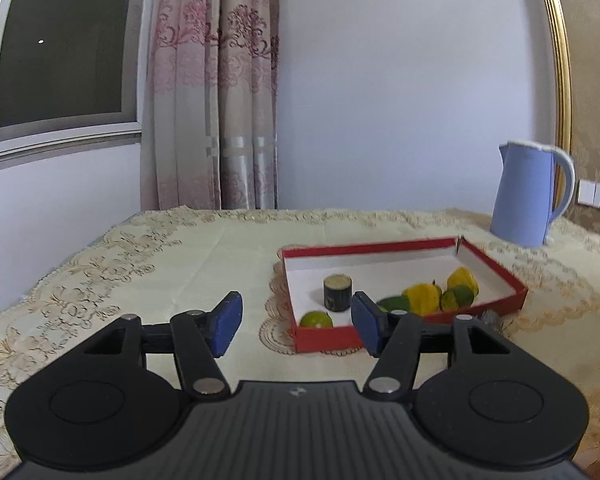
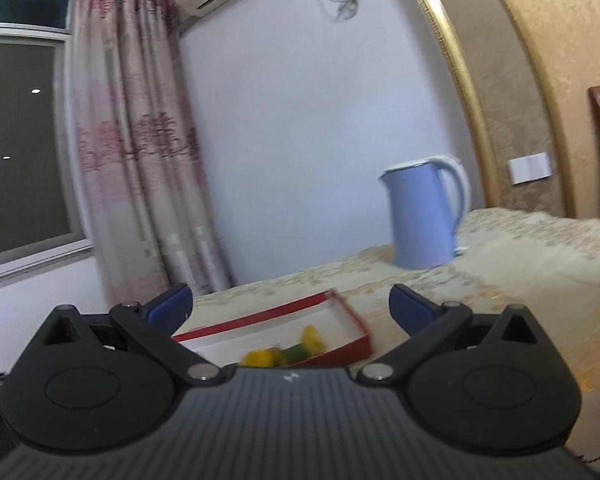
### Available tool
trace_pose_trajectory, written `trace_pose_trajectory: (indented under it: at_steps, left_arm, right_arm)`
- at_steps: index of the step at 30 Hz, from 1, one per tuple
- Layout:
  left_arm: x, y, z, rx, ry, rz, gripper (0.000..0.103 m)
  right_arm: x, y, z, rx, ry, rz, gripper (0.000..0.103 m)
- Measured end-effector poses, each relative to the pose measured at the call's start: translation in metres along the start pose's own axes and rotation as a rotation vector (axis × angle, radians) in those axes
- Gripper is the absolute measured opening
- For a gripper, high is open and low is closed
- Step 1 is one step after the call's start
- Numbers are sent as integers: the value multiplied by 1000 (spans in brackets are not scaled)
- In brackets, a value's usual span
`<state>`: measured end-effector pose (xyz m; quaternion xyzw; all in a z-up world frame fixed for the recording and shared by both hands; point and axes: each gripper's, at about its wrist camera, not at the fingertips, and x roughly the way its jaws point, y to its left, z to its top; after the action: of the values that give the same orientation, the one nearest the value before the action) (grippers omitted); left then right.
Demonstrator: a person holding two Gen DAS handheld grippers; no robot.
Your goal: Organize fruits
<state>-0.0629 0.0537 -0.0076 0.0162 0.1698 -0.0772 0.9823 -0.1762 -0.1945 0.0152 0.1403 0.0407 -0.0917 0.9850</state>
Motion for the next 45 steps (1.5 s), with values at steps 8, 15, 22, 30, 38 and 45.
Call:
trace_pose_trajectory:
  at_steps: [8, 15, 22, 30, 38, 45]
  left_arm:
    - [15, 0, 0, -22, 35, -11, 59]
    - [29, -7, 6, -41, 38, -30, 59]
    - [49, -15, -12, -25, 47, 11, 59]
    - [66, -11, -38, -61, 124, -7, 59]
    - [58, -17, -32, -33, 95, -9, 59]
    - [50, -58, -8, 79, 57, -87, 60]
  right_arm:
    - [17, -15, 2, 32, 15, 15, 103]
    - [47, -35, 17, 63, -87, -81, 103]
    - [99, -64, -14, 19, -7, -154, 103]
    - [115, -93, -47, 79, 33, -155, 103]
    - [113, -98, -47, 111, 31, -125, 103]
    - [106, -87, -42, 49, 48, -83, 103]
